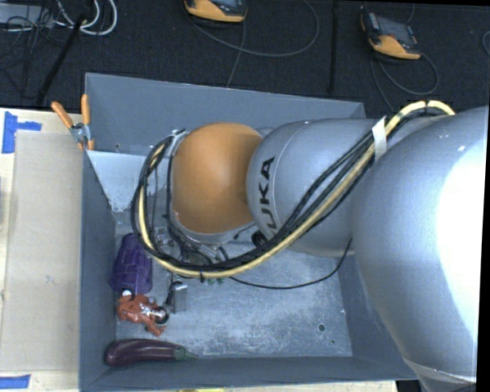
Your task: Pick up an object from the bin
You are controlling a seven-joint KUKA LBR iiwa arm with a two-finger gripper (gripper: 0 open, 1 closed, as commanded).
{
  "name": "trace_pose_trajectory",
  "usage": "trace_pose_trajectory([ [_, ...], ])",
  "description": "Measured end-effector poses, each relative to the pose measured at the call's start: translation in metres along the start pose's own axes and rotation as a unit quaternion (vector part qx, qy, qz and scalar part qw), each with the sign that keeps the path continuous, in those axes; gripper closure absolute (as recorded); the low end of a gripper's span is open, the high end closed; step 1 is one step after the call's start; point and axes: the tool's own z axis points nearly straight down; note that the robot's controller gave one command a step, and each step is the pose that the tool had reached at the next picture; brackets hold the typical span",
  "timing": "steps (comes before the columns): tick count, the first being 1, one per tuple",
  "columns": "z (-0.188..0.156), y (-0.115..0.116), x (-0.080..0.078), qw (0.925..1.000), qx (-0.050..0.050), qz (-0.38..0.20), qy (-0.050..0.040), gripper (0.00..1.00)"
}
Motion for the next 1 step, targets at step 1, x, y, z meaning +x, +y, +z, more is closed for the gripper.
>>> trace_pose_trajectory([
  [1, 0.0094, 0.0237, 0.0077, 0.9987, -0.002, 0.052, -0.001, 0.0],
])
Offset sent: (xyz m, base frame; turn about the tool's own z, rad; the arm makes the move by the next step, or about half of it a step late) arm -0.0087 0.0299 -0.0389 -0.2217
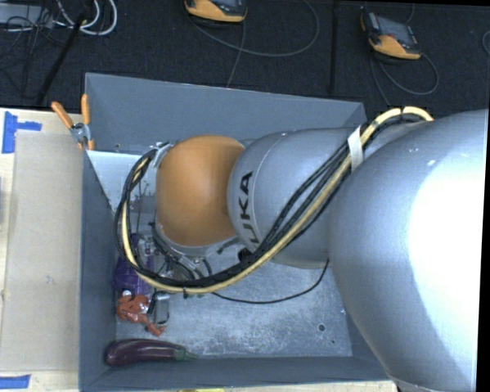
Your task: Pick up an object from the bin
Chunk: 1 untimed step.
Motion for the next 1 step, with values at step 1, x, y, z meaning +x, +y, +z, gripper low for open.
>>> trace_pose_trajectory([
  [1, 0.0145, 0.004, -0.0035, 0.9991, 0.001, -0.041, -0.0013, 0.0],
])
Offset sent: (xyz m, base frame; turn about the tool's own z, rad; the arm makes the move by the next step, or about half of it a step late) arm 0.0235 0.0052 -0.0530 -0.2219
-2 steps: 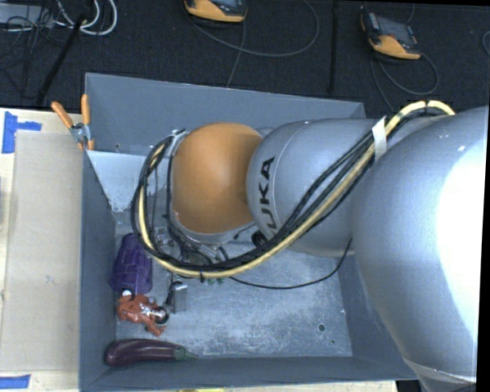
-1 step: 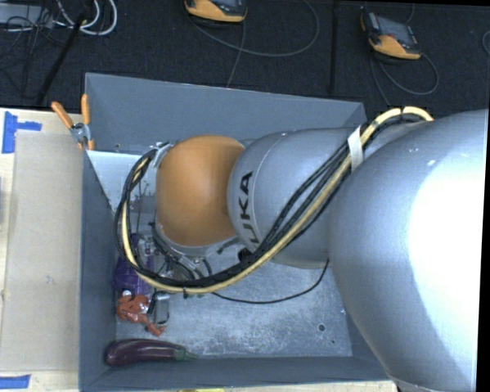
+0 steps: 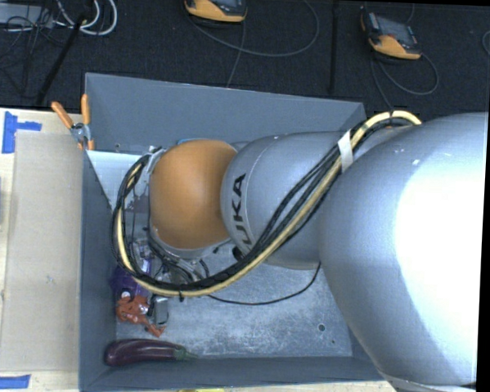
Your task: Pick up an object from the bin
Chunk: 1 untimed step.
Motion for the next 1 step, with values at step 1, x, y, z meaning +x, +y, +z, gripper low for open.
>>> trace_pose_trajectory([
  [1, 0.0192, -0.0018, -0.0166, 0.9952, -0.002, -0.097, -0.0064, 0.0],
])
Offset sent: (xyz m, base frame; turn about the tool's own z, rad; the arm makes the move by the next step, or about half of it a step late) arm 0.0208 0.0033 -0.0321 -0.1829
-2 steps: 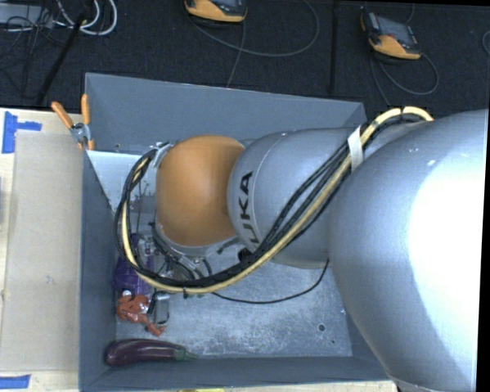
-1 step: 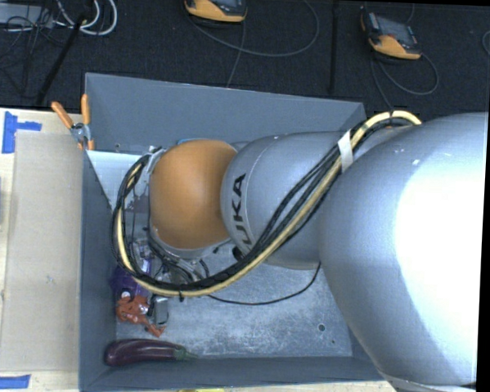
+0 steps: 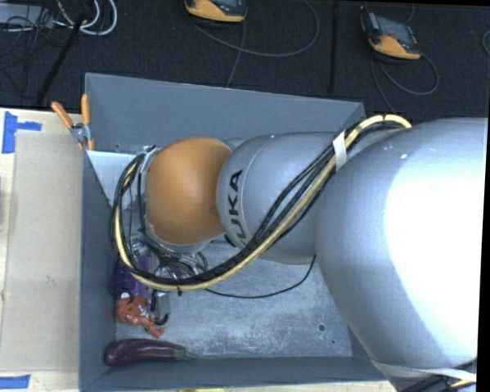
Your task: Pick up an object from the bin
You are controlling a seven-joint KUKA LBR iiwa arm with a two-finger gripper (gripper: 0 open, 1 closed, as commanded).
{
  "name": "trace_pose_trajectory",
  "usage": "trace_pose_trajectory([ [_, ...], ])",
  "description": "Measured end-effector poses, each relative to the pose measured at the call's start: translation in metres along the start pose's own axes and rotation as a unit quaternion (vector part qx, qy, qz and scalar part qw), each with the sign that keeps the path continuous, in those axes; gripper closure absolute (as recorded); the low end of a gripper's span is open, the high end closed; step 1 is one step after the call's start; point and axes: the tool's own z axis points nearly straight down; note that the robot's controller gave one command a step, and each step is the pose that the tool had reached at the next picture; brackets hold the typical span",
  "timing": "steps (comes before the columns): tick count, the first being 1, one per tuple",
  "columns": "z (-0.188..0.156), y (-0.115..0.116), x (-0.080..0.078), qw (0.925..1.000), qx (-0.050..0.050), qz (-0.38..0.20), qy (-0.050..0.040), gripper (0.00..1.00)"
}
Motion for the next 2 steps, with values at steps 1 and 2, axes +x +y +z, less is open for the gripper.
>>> trace_pose_trajectory([
  [1, 0.0047, -0.0005, -0.0079, 0.9999, 0.0, 0.015, -0.0017, 0.0],
  [2, 0.0108, 0.0043, -0.0144, 0.9946, -0.004, -0.103, -0.0038, 1.0],
])
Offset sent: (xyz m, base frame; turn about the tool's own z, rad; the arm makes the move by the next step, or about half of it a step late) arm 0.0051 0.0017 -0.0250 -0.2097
